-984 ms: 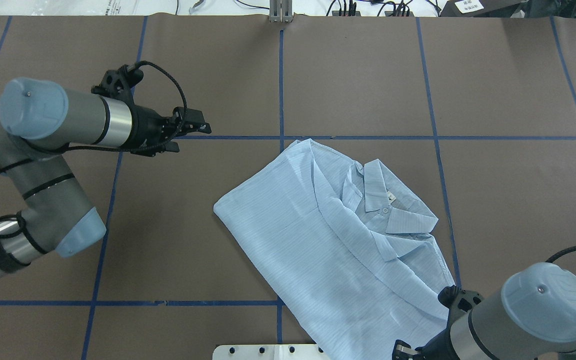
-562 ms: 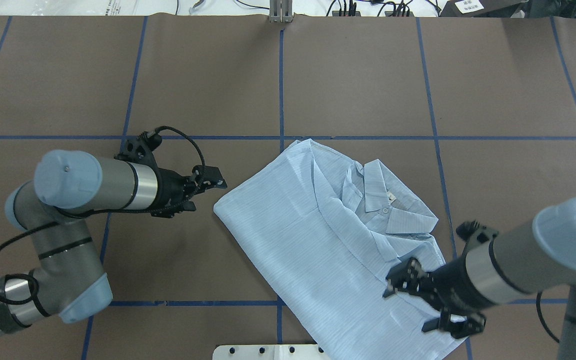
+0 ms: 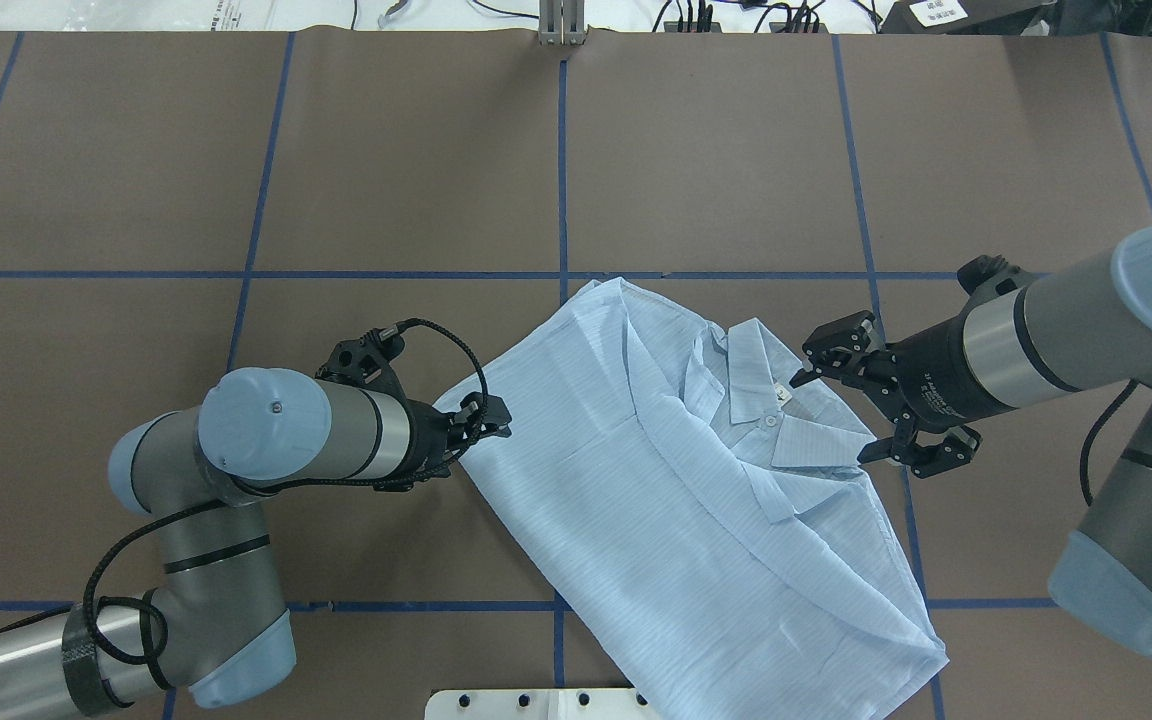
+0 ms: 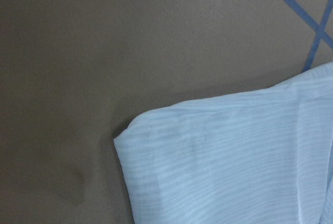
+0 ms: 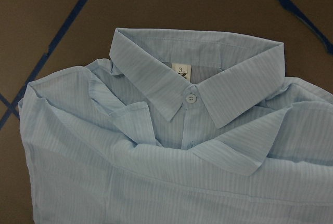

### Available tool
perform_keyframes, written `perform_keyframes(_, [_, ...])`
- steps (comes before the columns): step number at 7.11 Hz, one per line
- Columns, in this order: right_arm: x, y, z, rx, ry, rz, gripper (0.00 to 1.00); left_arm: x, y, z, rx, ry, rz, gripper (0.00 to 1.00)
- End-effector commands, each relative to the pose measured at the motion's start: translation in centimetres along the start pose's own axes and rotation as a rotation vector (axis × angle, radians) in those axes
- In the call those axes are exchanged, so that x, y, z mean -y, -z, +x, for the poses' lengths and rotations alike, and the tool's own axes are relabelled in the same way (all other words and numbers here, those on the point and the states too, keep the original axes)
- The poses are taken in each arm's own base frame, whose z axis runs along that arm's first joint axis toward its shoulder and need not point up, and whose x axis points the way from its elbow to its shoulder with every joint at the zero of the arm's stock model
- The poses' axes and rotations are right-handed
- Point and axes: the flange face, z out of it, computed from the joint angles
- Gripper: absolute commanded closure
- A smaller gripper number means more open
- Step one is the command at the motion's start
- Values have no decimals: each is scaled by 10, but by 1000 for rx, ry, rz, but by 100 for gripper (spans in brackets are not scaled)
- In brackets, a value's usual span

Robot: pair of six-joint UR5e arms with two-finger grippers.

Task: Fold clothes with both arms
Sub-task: 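Grasp the shirt edge with left gripper while right gripper grasps near the collar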

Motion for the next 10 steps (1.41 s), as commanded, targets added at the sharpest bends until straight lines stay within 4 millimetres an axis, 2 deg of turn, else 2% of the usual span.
perform_keyframes(1, [7,-7,0,-7,-1,11,0,-2,-9,-4,17,1,-1,26])
perform_keyframes(2, [8,-12,-4,-9,-2,11,0,-2,-11,-5,15,2,17,45])
perform_keyframes(4, [9,-19,-11,-10,-1,10,0,-2,-11,-5,13,1,32,100])
perform_keyframes(5, [9,-19,-12,-9,-2,12,0,-3,-7,-1,1,-6,33,100])
perform_keyframes(6, [10,-20,-12,-9,-1,12,0,9,-3,1,-5,-16,50,100])
perform_keyframes(8, [10,-19,-13,-6,-2,15,0,85,34,25,-51,-126,161,100])
perform_keyframes(9, [12,-19,-13,1,-2,29,0,144,46,47,-53,-145,245,100])
perform_keyframes(10, [12,-19,-14,3,-1,30,0,204,29,81,-20,-139,316,100])
